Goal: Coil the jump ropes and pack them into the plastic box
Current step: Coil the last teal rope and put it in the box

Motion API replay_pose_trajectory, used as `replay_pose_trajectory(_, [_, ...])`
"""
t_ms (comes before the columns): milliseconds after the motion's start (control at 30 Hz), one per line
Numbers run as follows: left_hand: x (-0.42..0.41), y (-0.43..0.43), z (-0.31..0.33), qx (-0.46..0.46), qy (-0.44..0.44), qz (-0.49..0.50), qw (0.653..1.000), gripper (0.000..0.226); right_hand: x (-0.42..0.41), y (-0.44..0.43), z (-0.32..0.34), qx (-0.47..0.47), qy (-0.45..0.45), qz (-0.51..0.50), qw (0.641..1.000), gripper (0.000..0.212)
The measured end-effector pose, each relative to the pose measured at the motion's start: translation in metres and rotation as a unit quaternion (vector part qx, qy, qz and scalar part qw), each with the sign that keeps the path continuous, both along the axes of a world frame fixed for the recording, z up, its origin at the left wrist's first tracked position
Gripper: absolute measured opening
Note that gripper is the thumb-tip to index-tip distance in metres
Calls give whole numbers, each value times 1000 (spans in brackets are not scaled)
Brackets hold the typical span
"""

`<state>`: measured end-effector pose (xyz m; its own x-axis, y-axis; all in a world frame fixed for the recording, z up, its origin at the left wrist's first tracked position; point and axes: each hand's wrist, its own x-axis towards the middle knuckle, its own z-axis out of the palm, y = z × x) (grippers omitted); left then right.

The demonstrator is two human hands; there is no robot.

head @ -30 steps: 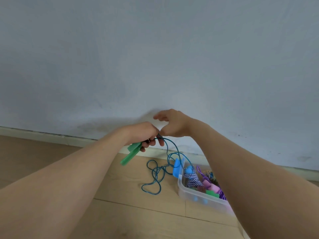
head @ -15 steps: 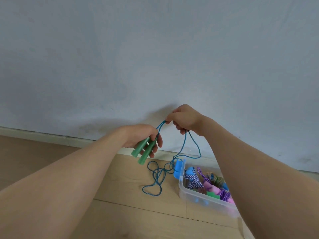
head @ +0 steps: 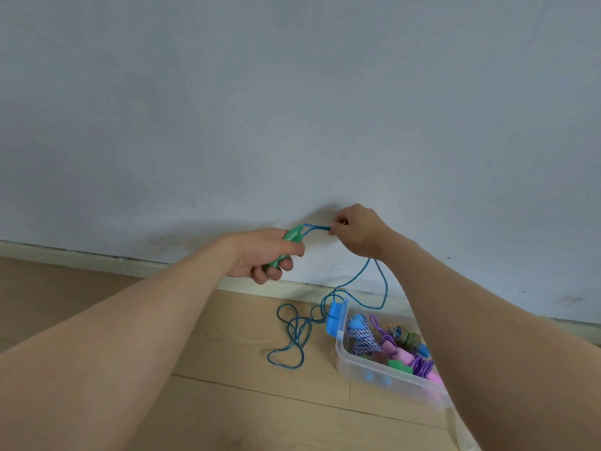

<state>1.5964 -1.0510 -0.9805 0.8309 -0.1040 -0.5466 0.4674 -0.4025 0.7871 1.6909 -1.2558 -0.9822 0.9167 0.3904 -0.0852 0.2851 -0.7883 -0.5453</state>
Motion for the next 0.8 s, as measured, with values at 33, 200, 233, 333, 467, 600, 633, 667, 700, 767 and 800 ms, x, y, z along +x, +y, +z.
replay_pose_trajectory(33, [2,-3,2,-4,-14,11,1000,9,-2,-1,1,-19,6,14,1000,27])
replay_pose_trajectory(200, [9,-19,6,-43,-77,51,995,10,-11,9,5,-82,74,47,993,22])
replay_pose_trajectory(233, [10,-22,6,-49,-77,51,995,8,-13,12,6,-93,85,53,991,22])
replay_pose_trajectory(333, [11,-26,6,-56,-80,34,995,15,-20,19,10,-118,104,70,985,25])
replay_pose_trajectory(467, [13,-27,1,-64,-98,23,993,39,-23,22,14,-136,86,87,983,25])
replay_pose_trajectory(600, [14,-28,2,10,-143,31,989,36,-23,25,18,-118,72,114,984,21])
replay_pose_trajectory(633, [14,-27,2,28,-151,25,988,33,-22,25,19,-115,72,123,983,20])
replay_pose_trajectory(667, [14,-27,2,38,-153,16,987,31,-23,25,21,-114,78,134,981,19])
replay_pose_trajectory(700, [14,-26,3,42,-147,5,988,28,-24,25,23,-113,90,143,979,18])
replay_pose_trajectory(767, [14,-24,4,25,-123,-5,992,19,-24,24,23,-108,126,146,975,17])
replay_pose_trajectory(800, [14,-23,4,13,-110,-9,994,14,-24,23,24,-99,150,139,974,22])
